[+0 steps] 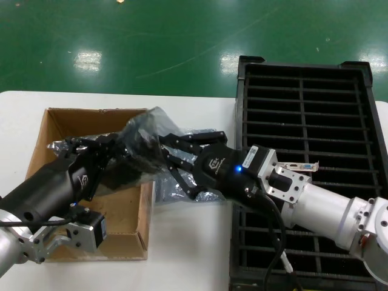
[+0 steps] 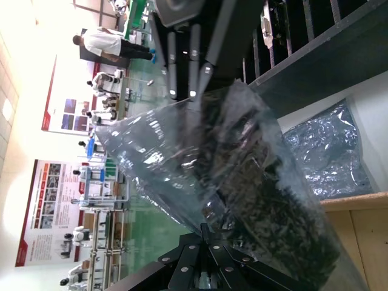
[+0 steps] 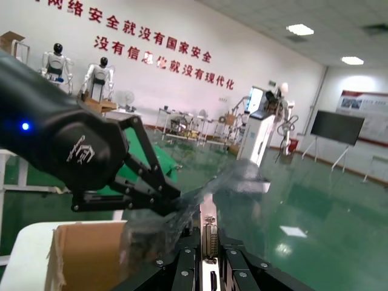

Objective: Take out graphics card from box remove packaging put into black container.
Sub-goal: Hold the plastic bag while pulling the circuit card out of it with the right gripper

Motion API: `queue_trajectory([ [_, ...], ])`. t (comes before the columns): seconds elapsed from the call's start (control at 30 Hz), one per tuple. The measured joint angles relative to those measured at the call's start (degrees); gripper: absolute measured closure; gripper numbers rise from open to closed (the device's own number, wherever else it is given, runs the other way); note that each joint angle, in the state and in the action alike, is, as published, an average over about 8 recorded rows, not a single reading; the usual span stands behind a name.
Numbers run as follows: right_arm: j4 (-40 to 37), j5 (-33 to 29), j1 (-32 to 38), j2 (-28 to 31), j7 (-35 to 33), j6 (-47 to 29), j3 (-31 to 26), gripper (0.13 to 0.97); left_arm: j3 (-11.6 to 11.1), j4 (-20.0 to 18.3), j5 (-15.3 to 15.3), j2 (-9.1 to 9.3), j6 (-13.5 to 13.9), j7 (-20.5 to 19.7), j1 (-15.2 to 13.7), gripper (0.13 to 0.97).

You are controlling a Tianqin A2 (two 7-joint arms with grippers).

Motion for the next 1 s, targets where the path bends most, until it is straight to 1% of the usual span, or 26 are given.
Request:
queue_trajectory([
  [0.57,2.82,2.36,-2.28,-0.01,-6.62,-1.85,-0.16,0.917,0.0,0.0,0.0,0.0,0.0,0.0,0.0,0.958],
  [1.0,6.84,4.71,-5.46,1.26,-11.87,-0.23,3.65,0.917,0.0,0.0,0.0,0.0,0.0,0.0,0.0,0.958],
])
